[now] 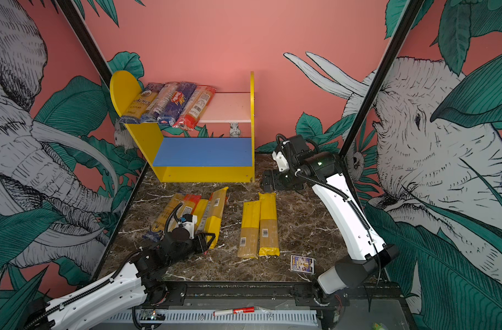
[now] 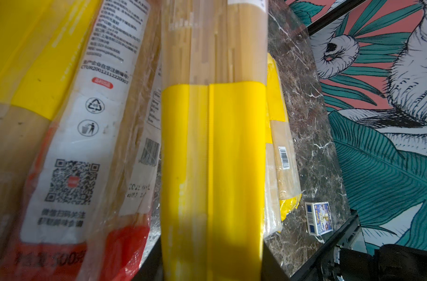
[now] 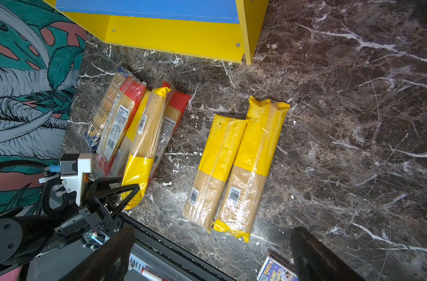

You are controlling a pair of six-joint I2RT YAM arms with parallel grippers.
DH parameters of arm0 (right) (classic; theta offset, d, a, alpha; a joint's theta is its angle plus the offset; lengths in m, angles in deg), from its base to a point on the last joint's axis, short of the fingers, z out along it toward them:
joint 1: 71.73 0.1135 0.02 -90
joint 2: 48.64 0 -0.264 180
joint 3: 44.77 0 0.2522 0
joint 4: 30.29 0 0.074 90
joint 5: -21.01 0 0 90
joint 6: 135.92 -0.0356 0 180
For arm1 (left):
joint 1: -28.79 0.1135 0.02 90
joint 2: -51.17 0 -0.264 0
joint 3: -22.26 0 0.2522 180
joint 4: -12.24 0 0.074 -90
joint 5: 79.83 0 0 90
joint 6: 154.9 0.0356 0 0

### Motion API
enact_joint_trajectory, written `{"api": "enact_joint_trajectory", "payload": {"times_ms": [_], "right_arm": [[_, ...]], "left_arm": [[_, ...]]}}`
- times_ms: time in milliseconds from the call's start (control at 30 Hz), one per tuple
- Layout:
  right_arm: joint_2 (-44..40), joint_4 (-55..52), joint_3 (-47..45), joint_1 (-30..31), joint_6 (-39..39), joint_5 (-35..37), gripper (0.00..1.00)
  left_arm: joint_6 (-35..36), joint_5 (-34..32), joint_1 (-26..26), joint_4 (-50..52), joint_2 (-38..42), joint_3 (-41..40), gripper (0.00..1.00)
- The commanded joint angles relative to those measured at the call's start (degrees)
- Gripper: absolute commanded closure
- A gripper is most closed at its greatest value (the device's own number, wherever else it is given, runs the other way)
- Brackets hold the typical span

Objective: Arrange pasta packages on shelves
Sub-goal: Pick up the pasta bag from the center of the table, then place the pasta bag on the shelf.

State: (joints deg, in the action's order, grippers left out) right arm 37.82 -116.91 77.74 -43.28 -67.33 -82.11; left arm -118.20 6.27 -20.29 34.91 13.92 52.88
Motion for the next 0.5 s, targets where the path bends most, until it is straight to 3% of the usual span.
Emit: {"api": "enact_joint_trajectory", "payload": {"times_ms": [0,467], "right_arm": [[0.48,1.25,1.90,-0.19,0.36,-0.54,0.01],[3.48,5.60,4.01,-0.23,-2.10,-2.92,0.01]], "left_arm": [[3.81,-2.96,0.10,-5.68,2.93,6.98,1.00],[15.29,-3.49,0.20,7.51,0.90,29.56,1.00]]}}
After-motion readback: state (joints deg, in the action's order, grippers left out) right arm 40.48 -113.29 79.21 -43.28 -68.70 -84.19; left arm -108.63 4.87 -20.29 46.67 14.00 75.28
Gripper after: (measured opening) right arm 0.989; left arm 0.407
